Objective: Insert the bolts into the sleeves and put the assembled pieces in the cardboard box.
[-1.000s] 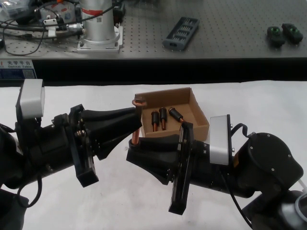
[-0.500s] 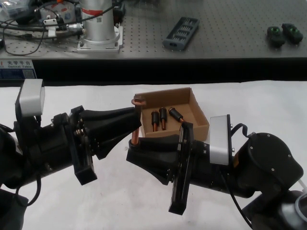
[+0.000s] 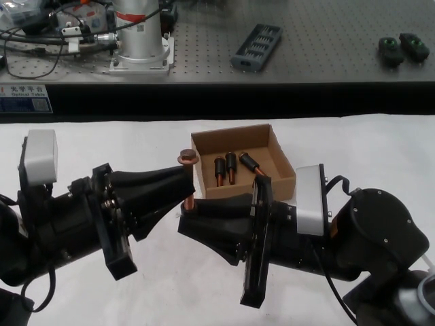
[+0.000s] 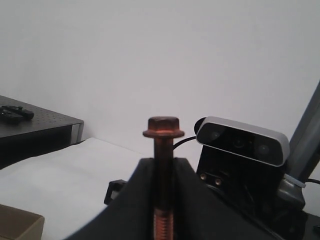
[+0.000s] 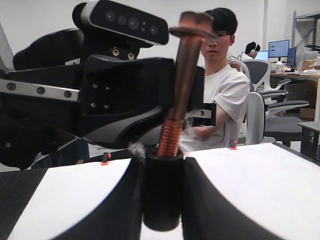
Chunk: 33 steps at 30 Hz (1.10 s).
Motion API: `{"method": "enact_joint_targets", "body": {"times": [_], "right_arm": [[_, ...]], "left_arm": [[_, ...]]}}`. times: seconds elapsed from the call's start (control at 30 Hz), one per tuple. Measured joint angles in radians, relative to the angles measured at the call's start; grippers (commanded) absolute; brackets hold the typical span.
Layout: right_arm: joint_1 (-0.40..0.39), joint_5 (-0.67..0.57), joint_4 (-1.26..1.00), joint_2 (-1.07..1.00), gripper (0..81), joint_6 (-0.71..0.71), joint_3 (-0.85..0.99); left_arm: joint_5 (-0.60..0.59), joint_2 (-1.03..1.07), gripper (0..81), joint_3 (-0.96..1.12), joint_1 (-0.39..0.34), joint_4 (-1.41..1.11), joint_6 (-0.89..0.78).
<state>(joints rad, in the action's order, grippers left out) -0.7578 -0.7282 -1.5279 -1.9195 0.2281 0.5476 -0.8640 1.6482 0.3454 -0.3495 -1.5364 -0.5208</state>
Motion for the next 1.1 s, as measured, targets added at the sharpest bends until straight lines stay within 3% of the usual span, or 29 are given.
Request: {"method": "enact_joint_targets", "body": {"times": [0.87, 0.97, 1.1], "right_arm": [[0.000, 0.007, -0.002, 0.000, 6.6, 0.022, -0.002], [0.003, 0.007, -0.002, 0.000, 6.6, 0.020, -0.002], [0.006, 0.006, -0.002, 0.000, 6.6, 0.020, -0.002]], "left_arm": [[-0.088, 0.000, 0.5, -0.002, 0.000, 0.059, 0.271], [-0.088, 0.000, 6.2, -0.002, 0.000, 0.059, 0.274], [-0.077, 0.000, 24.4, -0.002, 0.000, 0.062, 0.268]]}}
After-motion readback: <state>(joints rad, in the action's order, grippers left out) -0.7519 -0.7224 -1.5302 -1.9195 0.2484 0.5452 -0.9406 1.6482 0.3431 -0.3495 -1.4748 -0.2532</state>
